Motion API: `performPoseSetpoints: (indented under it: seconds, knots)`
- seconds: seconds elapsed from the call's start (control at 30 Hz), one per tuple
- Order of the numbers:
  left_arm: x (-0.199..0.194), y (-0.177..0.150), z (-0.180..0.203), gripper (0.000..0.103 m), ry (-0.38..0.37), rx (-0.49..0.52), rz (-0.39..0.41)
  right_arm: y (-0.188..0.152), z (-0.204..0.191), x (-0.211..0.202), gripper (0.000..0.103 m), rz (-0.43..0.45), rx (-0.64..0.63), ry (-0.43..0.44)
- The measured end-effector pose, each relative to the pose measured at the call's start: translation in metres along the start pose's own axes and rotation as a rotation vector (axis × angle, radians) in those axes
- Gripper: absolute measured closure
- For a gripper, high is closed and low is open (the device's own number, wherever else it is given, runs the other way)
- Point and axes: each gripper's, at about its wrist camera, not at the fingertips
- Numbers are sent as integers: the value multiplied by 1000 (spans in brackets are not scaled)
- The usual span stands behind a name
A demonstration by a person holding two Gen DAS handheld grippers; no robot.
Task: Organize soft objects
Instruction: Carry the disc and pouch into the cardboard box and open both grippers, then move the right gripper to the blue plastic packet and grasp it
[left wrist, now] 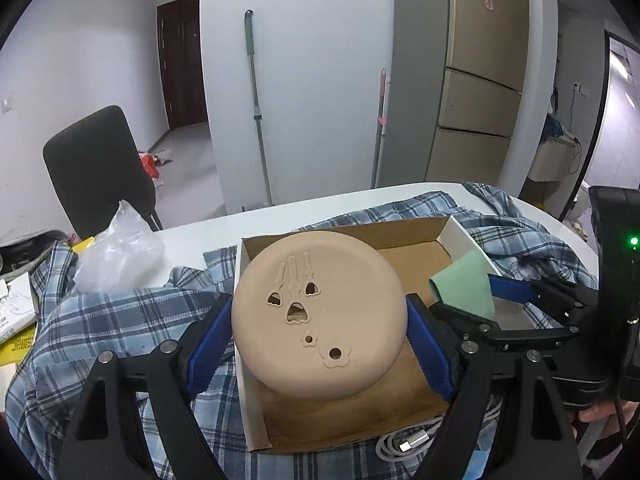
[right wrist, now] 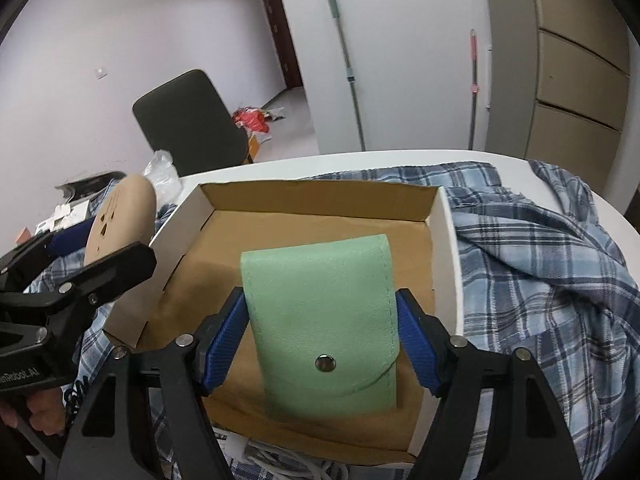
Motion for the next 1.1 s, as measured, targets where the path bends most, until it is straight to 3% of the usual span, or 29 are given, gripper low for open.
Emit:
performPoseSetpoints:
  seconds: [0.1, 0.4, 0.7, 0.93, 1.1]
  knots:
    - [-2, 0, 1, 17, -19, -3, 13, -1, -5, 0, 12, 9, -19, -37]
    - [-18, 0, -2, 14, 4, -11, 95, 4, -3, -14, 12, 43, -10, -62]
    - [-83, -3, 7, 14, 68, 25, 189, 2, -19, -85, 12, 150, -45, -52]
    - [-150, -41, 7, 14, 79, 28, 248, -32, -40, -146, 12, 239, -123, -22]
    - [-179, -79, -4, 14, 50, -20, 277, -65, -50, -163, 12, 255, -168, 2]
Point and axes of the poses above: each gripper's, at about its wrist camera, not at the fingertips, and x roughly the way its jaws point, z to its right, y to its top, and after that the axes turned 13 degrees about -z, right-handed
